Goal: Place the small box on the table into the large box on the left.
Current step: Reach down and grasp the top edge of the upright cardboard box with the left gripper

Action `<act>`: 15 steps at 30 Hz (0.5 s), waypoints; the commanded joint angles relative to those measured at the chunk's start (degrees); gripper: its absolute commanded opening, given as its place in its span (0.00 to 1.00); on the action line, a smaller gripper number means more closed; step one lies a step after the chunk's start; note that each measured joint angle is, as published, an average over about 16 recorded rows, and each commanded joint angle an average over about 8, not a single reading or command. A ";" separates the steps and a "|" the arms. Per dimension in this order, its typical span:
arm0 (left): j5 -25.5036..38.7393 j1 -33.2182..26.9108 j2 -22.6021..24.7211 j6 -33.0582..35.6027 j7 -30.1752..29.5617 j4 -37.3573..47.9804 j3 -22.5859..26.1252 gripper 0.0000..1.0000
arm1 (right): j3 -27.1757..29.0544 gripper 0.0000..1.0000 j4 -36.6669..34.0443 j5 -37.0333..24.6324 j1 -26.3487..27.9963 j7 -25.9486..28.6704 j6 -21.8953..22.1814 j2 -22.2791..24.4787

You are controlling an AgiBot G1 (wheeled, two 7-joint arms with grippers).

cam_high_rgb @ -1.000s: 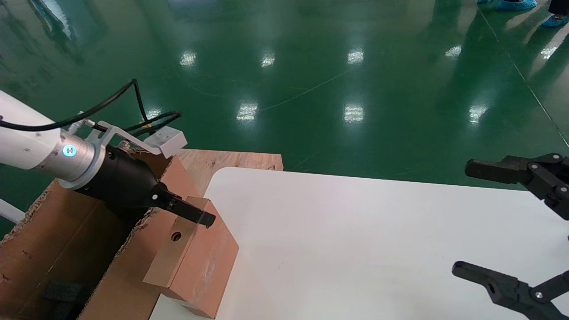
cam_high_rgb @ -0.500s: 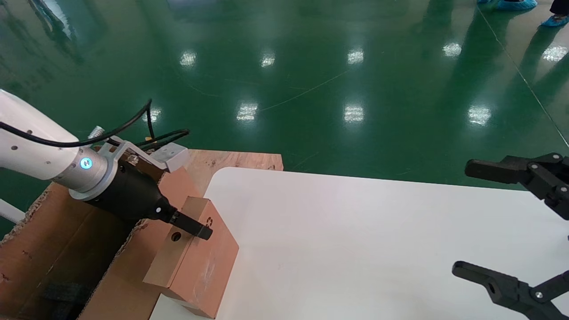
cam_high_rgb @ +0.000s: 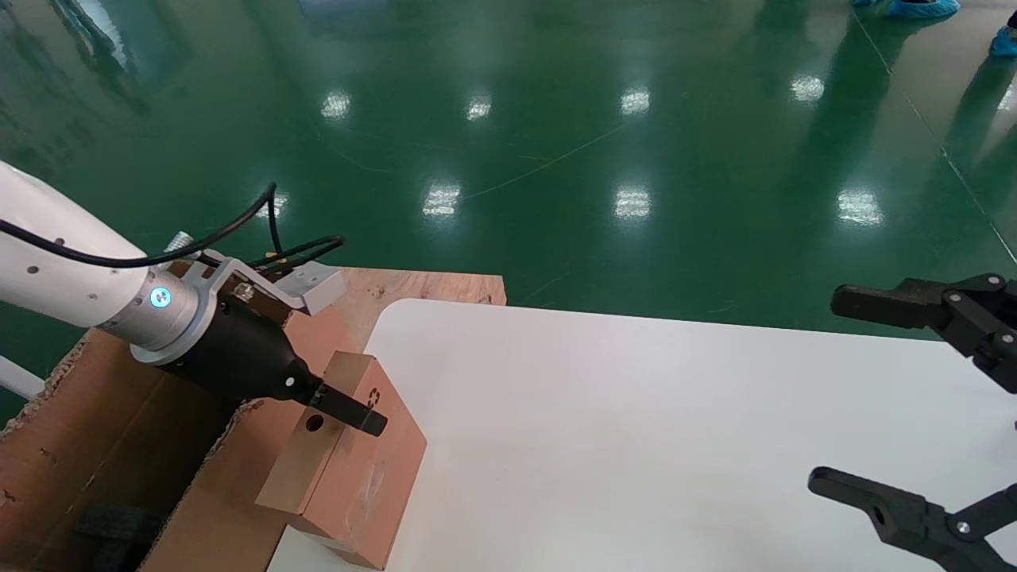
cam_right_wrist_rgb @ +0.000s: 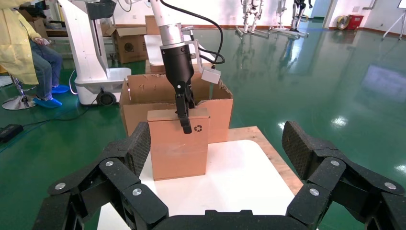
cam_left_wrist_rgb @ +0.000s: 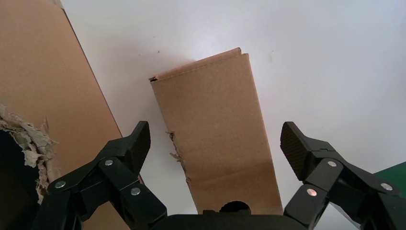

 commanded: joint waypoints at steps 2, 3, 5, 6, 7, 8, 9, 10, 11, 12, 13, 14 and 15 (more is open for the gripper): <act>-0.19 -0.04 -0.01 -0.13 0.00 0.00 0.12 1.00 | 0.00 1.00 -0.01 0.00 -0.01 0.00 0.01 0.00; -0.17 -0.04 -0.01 -0.13 0.00 0.01 0.10 0.93 | 0.00 1.00 -0.01 0.00 -0.01 0.00 0.01 0.00; -0.13 -0.03 -0.01 -0.11 0.00 0.01 0.06 0.68 | 0.00 1.00 -0.01 0.00 0.00 0.00 0.01 0.00; -0.10 -0.03 -0.02 -0.10 0.00 0.01 0.04 0.56 | 0.00 1.00 -0.01 0.00 0.00 0.00 0.01 0.00; -0.08 -0.03 -0.02 -0.08 0.00 0.01 0.02 0.43 | 0.00 1.00 -0.01 0.01 0.00 0.00 0.01 0.00; -0.06 -0.02 -0.02 -0.06 0.00 0.01 0.00 0.31 | 0.00 1.00 -0.01 0.01 0.00 0.00 0.01 0.00; -0.04 -0.02 -0.02 -0.05 0.00 0.01 -0.01 0.18 | 0.00 1.00 -0.01 0.01 0.00 0.00 0.01 0.00; -0.02 -0.01 -0.02 -0.03 0.00 0.01 -0.03 0.06 | 0.00 1.00 -0.01 0.01 0.00 0.00 0.01 0.00; 0.00 -0.01 -0.02 -0.01 0.00 0.01 -0.04 0.00 | 0.00 1.00 -0.01 0.01 0.00 0.00 0.01 0.00; 0.02 -0.01 -0.02 0.00 0.00 0.01 -0.06 0.00 | 0.00 1.00 -0.01 0.01 0.00 0.00 0.01 0.00; 0.04 0.00 -0.02 0.02 0.00 0.01 -0.07 0.00 | 0.00 1.00 -0.01 0.01 0.00 0.00 0.01 0.00; 0.05 0.00 -0.02 0.03 0.00 0.01 -0.08 0.00 | 0.00 1.00 -0.01 0.01 0.00 0.00 0.01 0.00; 0.07 0.00 -0.02 0.04 0.00 0.01 -0.09 0.00 | 0.00 1.00 -0.01 0.01 0.00 0.00 0.01 0.00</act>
